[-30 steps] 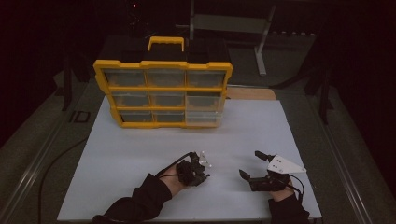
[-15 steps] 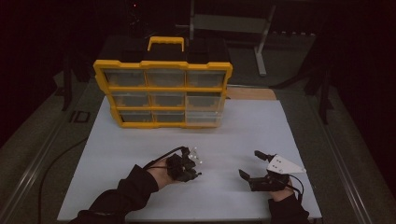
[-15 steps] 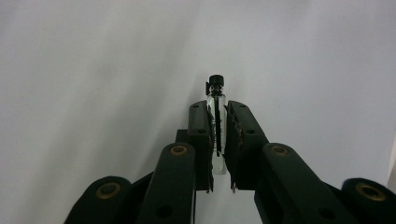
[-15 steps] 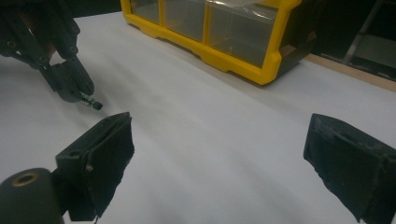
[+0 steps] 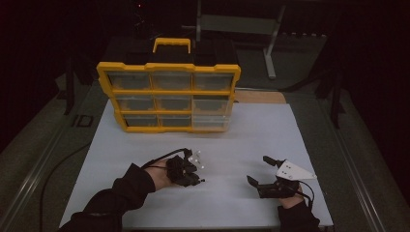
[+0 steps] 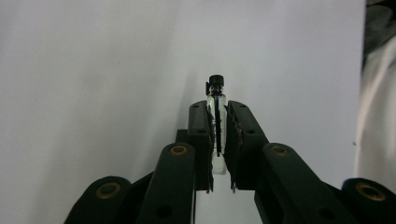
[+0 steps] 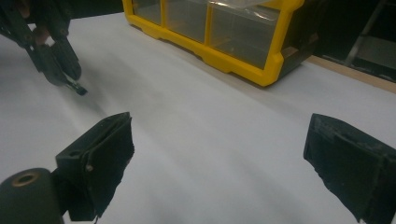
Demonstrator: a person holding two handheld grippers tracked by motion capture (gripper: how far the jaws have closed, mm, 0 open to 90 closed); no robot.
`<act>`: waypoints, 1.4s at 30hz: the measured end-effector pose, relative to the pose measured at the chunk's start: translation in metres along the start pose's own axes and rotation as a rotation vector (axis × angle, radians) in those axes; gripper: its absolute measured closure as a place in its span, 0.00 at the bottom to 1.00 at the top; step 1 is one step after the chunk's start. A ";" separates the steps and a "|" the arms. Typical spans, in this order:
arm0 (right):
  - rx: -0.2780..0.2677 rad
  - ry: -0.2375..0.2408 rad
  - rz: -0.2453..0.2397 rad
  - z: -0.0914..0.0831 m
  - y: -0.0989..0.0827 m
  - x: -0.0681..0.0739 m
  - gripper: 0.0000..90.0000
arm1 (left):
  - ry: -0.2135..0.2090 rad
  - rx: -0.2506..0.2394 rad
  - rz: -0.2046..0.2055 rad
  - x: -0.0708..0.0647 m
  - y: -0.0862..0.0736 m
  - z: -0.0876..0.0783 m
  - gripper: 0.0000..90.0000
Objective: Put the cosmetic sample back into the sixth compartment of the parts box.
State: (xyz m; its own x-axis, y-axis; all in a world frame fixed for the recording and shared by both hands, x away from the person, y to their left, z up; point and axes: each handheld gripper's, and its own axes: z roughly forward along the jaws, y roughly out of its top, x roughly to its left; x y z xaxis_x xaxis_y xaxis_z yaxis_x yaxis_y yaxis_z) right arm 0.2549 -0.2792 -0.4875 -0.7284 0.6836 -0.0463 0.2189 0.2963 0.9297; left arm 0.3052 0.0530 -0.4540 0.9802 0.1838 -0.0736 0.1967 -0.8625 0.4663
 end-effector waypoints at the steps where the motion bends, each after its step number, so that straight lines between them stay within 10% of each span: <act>1: 0.000 0.001 -0.002 0.000 0.000 0.000 0.09 | -0.001 0.001 0.007 0.000 0.000 -0.002 0.91; 25: -0.002 0.001 -0.007 0.000 0.001 0.000 0.09 | -0.039 -0.033 0.135 0.009 0.017 -0.055 0.91; 42: -0.008 0.003 -0.007 0.001 0.001 0.000 0.09 | 0.018 -0.063 0.203 0.017 0.042 -0.106 0.91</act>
State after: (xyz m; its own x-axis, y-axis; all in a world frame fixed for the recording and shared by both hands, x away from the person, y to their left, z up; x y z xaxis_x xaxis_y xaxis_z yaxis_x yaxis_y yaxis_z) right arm 0.2555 -0.2783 -0.4868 -0.7317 0.6796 -0.0521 0.2084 0.2958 0.9322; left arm 0.3273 0.0702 -0.3426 0.9989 0.0181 0.0432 -0.0072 -0.8515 0.5242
